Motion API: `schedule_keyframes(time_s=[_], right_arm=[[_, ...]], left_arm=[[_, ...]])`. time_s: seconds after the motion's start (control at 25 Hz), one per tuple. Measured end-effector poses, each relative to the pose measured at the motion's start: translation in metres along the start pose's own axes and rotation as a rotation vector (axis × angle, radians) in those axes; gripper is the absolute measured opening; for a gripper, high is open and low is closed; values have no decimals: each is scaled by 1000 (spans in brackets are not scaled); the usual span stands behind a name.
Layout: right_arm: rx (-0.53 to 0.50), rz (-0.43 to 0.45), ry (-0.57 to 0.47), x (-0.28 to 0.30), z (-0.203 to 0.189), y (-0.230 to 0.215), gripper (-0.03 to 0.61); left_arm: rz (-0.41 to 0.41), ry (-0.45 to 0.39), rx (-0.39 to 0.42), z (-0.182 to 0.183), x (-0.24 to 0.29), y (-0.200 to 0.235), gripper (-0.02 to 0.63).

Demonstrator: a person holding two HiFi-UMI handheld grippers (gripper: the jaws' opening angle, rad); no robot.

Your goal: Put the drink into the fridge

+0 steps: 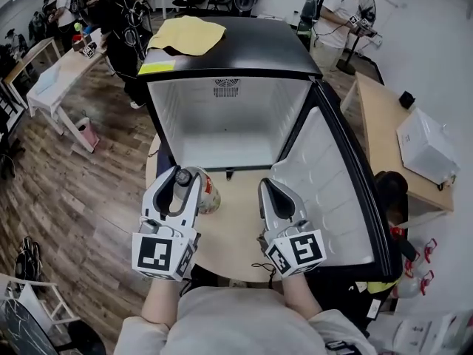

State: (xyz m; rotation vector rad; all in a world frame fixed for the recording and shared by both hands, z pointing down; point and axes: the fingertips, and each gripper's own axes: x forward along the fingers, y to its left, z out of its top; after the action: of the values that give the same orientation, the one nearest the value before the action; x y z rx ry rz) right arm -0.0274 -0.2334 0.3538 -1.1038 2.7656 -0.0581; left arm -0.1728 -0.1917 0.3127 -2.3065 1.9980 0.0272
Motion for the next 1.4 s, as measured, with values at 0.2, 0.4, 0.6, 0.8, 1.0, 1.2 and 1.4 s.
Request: schedule_keyframes(time_s=[0.2, 0.4, 0.6, 0.8, 1.0, 1.2, 1.4], right_arm=[[-12, -67, 9, 19, -2, -6, 11], [-24, -128, 20, 29, -6, -12, 11], [-36, -188, 31, 37, -8, -20, 11], [-36, -242, 47, 42, -12, -27, 11], [-29, -287, 61, 47, -19, -33, 11], [-24, -320, 72, 53, -24, -38, 11], [-23, -355, 85, 55, -28, -43, 11]], left_arm=[[-50, 32, 9, -14, 35, 20, 156], [-100, 74, 0, -38, 66, 31, 156], [-140, 102, -22, -53, 95, 39, 156], [-171, 126, -20, -64, 121, 47, 156], [-191, 131, -6, -71, 148, 54, 156], [-202, 126, -1, -79, 172, 61, 156], [-200, 136, 3, -90, 193, 70, 156]])
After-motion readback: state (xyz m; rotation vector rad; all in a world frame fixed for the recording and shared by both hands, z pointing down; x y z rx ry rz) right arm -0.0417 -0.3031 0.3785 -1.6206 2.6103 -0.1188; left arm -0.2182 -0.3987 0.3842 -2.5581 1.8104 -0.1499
